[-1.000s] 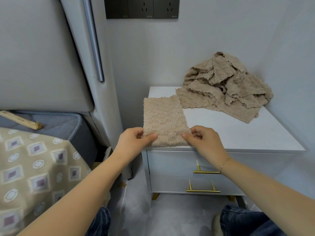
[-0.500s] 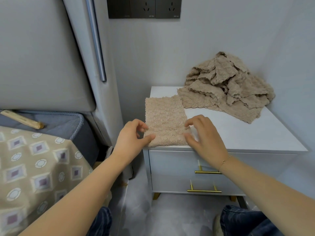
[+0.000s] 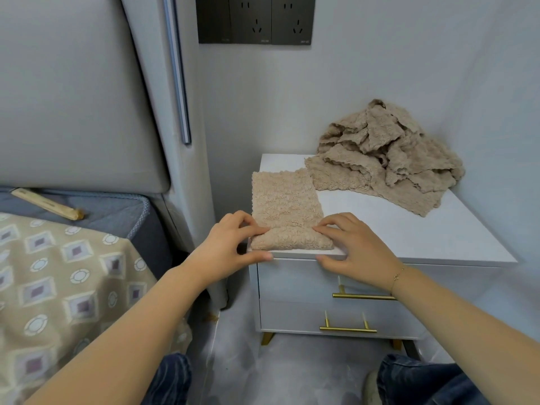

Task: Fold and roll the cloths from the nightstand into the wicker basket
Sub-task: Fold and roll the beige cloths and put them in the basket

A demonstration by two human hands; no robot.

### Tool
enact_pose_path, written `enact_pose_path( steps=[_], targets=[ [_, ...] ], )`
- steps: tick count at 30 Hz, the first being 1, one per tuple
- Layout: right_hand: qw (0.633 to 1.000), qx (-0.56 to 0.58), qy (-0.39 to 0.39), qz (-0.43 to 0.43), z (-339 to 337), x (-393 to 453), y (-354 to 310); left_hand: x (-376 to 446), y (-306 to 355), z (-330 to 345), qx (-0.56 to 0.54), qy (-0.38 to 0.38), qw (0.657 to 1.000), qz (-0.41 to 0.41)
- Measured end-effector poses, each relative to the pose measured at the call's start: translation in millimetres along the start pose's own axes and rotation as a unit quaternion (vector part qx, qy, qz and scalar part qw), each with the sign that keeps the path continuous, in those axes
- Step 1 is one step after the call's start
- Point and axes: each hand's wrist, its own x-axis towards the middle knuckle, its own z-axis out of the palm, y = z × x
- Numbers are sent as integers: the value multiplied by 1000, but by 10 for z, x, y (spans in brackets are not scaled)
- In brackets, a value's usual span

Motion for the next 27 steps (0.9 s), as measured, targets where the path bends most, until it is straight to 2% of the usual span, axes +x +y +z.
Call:
enact_pose_path(
  steps=[5,9,14,21,27],
  targets=[
    [999,26,19,6,-17,-43,-13,-55,-3,94,23,42,998,27],
    [997,54,51,13,5,-101,-62,-84,84,150,-17,97,995,21],
    [987,127,68,72,-1,-142,-98,-116,157,102,-105,83,990,-46],
    [959,208,82,172,-15,-104,-129,-76,211,28,-222,8,963,-151],
    [946,222,81,220,-18,12,-154,-12,225,69,-265,24,934,-237]
  ],
)
